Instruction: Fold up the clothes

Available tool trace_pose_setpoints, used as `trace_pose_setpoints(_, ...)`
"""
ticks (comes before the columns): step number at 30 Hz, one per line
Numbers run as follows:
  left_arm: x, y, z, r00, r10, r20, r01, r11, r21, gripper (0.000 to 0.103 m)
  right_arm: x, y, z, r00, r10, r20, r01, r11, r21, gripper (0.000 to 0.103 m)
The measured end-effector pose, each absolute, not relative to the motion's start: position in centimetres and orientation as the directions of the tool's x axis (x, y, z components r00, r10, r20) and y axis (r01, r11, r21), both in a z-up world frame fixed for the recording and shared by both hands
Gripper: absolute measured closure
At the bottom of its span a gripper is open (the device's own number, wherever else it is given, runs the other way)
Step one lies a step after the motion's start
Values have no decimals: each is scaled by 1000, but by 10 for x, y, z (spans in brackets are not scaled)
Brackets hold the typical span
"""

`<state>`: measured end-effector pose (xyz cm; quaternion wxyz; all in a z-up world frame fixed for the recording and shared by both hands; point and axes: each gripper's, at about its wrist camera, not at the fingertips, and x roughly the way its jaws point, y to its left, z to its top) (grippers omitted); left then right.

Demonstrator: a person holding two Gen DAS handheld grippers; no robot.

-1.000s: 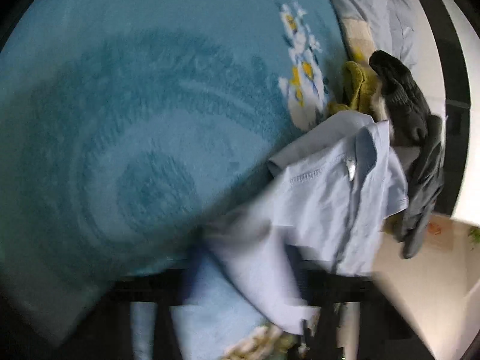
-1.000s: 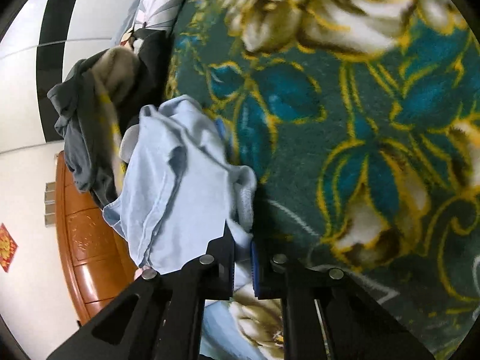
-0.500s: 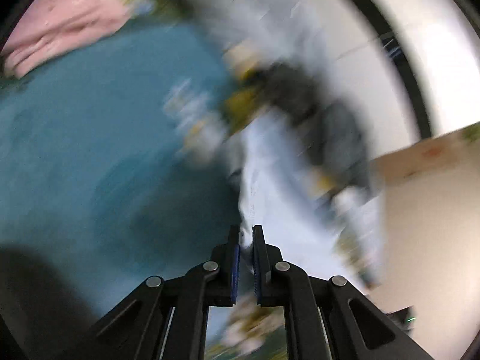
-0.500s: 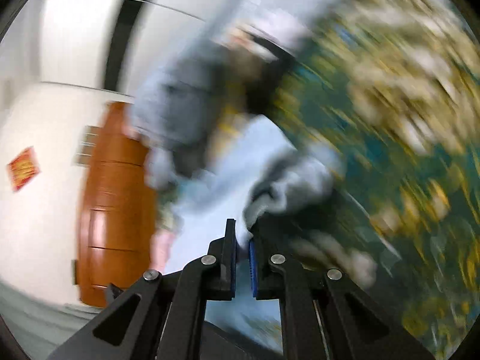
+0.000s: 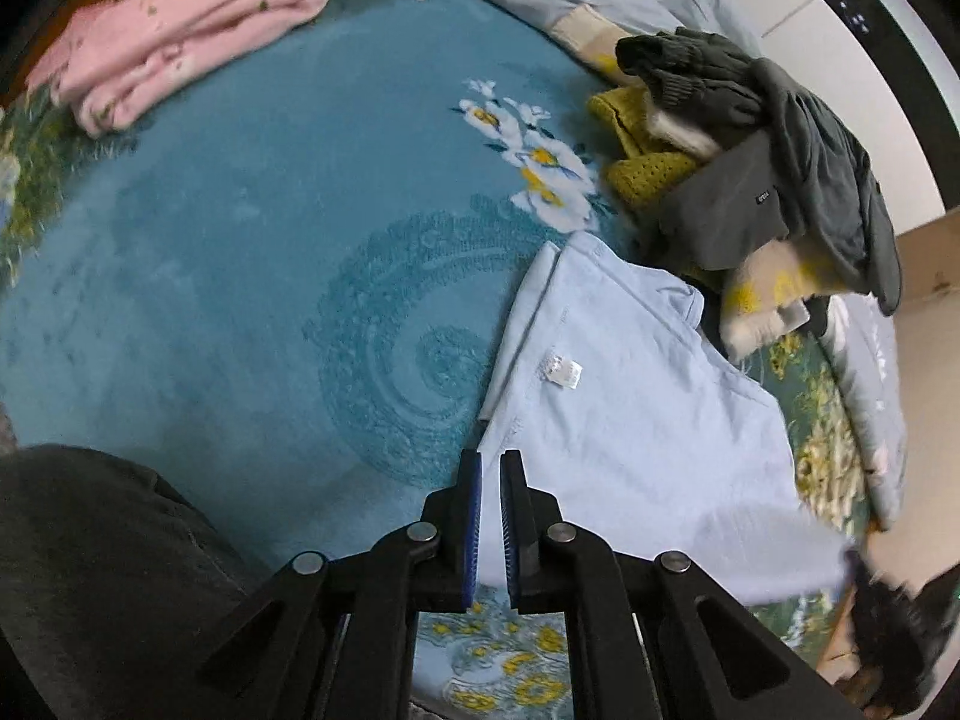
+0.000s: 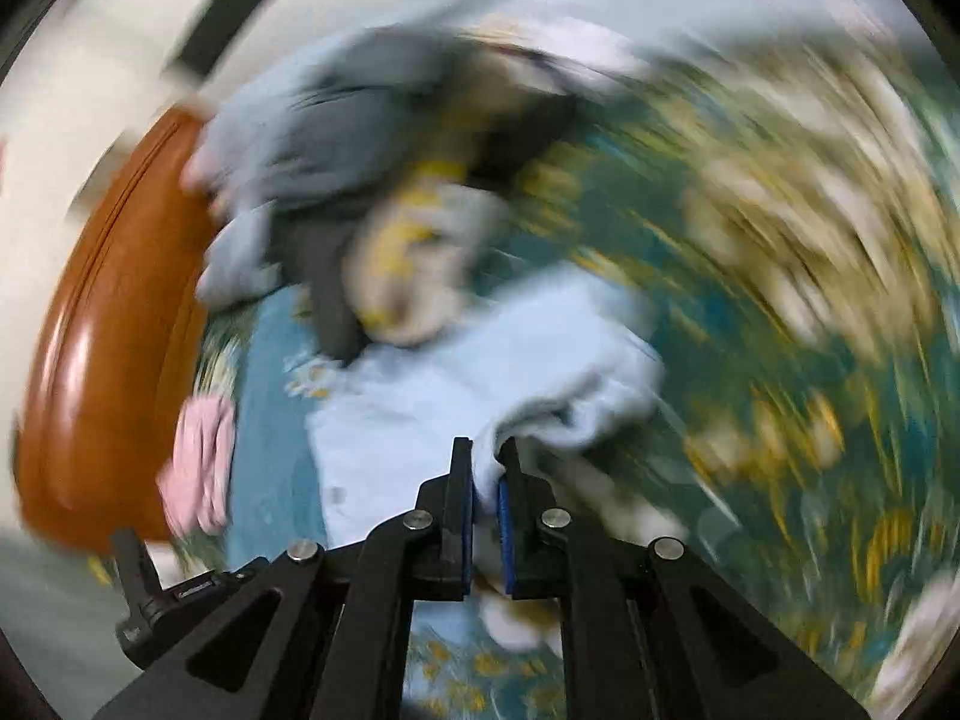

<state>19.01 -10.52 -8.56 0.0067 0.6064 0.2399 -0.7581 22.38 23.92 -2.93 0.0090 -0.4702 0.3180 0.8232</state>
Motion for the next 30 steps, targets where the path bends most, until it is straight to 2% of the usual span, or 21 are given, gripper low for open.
trace_pose_setpoints(4, 201, -120, -71, -318, 313, -895, 319, -853, -412, 95, 172, 122, -6, -444, -326, -835, 65, -941, 333, 96)
trace_pose_setpoints(5, 201, -123, -69, -333, 310, -890, 321, -851, -416, 95, 167, 78, -14, -375, -336, -864, 208, -939, 274, 96)
trace_pose_setpoints(7, 202, -134, -63, -360, 302, -882, 333, -842, -424, 95, 181, 30, -35, -273, -333, -902, 352, -908, 228, 96)
trace_pose_setpoints(11, 206, -155, -54, -401, 298, -866, 348, -825, -445, 94, 211, -27, -88, -142, -277, -950, 536, -829, 161, 96)
trace_pose_setpoints(14, 200, -157, -60, -386, 321, -865, 344, -820, -458, 94, 211, -27, -115, -56, -270, -961, 494, -844, 208, 96)
trace_pose_setpoints(16, 192, -153, -67, -366, 347, -863, 332, -818, -469, 93, 208, -19, -118, -26, -324, -946, 450, -849, 278, 93)
trace_pose_setpoints(17, 185, -149, -72, -354, 359, -863, 317, -823, -472, 86, 207, -16, -119, -13, -352, -936, 426, -849, 314, 92)
trace_pose_setpoints(18, 177, -144, -77, -346, 372, -861, 299, -826, -477, 70, 208, -12, -117, -2, -383, -924, 428, -835, 345, 81)
trace_pose_setpoints(19, 169, -140, -83, -341, 385, -858, 280, -830, -483, 60, 209, -8, -115, 2, -401, -916, 427, -828, 364, 53)
trace_pose_setpoints(20, 161, -136, -88, -335, 397, -854, 261, -832, -489, 44, 209, -3, -113, -1, -418, -908, 416, -826, 380, 42)
trace_pose_setpoints(21, 153, -131, -93, -329, 410, -851, 241, -835, -495, 39, 209, 8, -112, -15, -429, -903, 389, -835, 390, 35)
trace_pose_setpoints(24, 123, -116, -111, -308, 468, -829, 156, -834, -529, 33, 208, 45, -113, -55, -419, -906, 278, -878, 389, 35)
trace_pose_setpoints(28, 88, -99, -138, -299, 436, -849, 88, -873, -480, 32, 213, 97, -116, -105, -374, -921, 126, -924, 361, 35)
trace_pose_setpoints(30, 77, -94, -148, -289, 462, -838, 70, -863, -500, 32, 218, 115, -118, -107, -351, -930, 70, -936, 345, 35)
